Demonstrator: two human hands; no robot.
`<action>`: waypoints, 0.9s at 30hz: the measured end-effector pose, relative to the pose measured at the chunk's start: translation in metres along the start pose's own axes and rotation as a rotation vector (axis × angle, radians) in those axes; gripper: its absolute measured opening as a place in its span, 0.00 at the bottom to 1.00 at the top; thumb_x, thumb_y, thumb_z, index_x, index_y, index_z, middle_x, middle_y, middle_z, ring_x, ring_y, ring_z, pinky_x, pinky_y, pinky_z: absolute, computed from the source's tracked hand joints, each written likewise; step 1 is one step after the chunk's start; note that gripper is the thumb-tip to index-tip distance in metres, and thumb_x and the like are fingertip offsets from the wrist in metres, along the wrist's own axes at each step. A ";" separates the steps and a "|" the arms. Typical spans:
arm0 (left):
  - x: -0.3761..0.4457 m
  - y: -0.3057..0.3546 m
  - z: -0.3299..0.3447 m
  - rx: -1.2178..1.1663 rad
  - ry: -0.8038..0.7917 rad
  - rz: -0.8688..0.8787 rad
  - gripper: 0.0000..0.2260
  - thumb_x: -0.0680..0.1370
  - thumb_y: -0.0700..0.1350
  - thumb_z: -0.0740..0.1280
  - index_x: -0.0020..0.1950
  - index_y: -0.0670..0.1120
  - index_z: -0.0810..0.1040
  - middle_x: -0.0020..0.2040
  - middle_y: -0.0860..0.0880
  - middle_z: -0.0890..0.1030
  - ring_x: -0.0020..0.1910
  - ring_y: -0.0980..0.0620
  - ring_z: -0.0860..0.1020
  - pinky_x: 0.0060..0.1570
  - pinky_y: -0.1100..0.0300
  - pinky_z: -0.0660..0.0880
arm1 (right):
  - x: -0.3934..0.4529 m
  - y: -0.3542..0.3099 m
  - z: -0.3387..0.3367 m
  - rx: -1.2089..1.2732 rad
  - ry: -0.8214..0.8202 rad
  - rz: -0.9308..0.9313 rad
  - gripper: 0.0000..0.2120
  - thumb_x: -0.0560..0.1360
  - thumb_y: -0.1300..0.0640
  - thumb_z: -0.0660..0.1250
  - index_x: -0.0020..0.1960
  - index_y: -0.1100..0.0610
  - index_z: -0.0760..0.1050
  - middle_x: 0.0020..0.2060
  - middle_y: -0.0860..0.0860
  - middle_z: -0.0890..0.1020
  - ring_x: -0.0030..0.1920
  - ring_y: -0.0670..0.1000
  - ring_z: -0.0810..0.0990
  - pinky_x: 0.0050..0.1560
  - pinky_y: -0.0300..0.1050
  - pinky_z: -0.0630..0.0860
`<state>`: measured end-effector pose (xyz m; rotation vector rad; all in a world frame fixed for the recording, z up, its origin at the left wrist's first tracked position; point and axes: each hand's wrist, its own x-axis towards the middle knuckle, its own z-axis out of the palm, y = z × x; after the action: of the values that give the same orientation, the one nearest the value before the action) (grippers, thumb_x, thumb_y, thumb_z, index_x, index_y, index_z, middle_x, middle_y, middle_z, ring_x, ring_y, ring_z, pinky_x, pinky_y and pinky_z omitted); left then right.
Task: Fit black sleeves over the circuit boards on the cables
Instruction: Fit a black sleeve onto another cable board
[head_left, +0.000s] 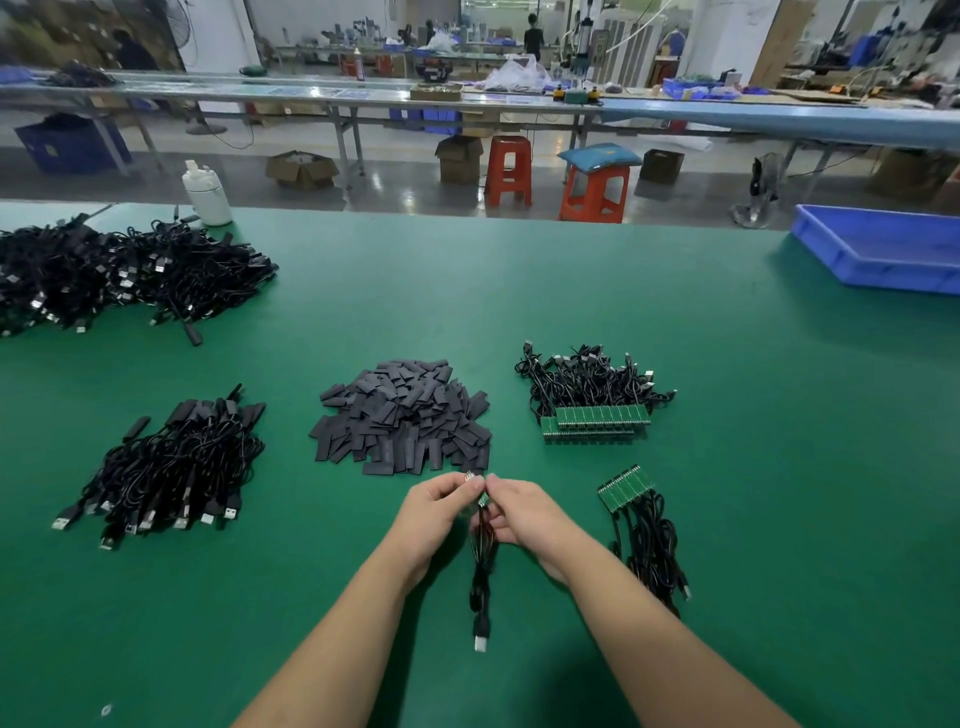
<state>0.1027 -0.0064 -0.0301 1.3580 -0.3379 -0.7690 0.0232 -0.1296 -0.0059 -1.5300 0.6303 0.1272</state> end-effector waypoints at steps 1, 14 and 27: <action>0.000 0.000 -0.002 0.015 0.018 0.011 0.08 0.77 0.43 0.71 0.48 0.38 0.83 0.44 0.44 0.83 0.45 0.52 0.79 0.49 0.59 0.75 | 0.000 -0.001 0.002 0.001 0.010 -0.011 0.13 0.84 0.49 0.57 0.58 0.54 0.77 0.44 0.51 0.80 0.41 0.49 0.85 0.56 0.51 0.82; 0.001 -0.006 0.001 0.227 0.050 0.079 0.05 0.78 0.43 0.70 0.49 0.48 0.86 0.43 0.52 0.85 0.41 0.60 0.78 0.46 0.70 0.73 | 0.013 -0.002 0.003 -0.472 0.251 -0.172 0.23 0.84 0.58 0.54 0.78 0.48 0.56 0.57 0.55 0.79 0.52 0.51 0.80 0.49 0.43 0.72; 0.001 -0.004 0.004 0.335 0.018 0.085 0.10 0.81 0.46 0.65 0.48 0.43 0.83 0.47 0.40 0.83 0.43 0.55 0.76 0.50 0.58 0.71 | 0.006 0.000 0.004 -0.854 0.234 -0.480 0.34 0.80 0.60 0.56 0.79 0.44 0.42 0.62 0.50 0.62 0.38 0.57 0.76 0.42 0.56 0.75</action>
<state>0.0998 -0.0098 -0.0329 1.6516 -0.5240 -0.6477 0.0289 -0.1279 -0.0090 -2.5093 0.3765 -0.1789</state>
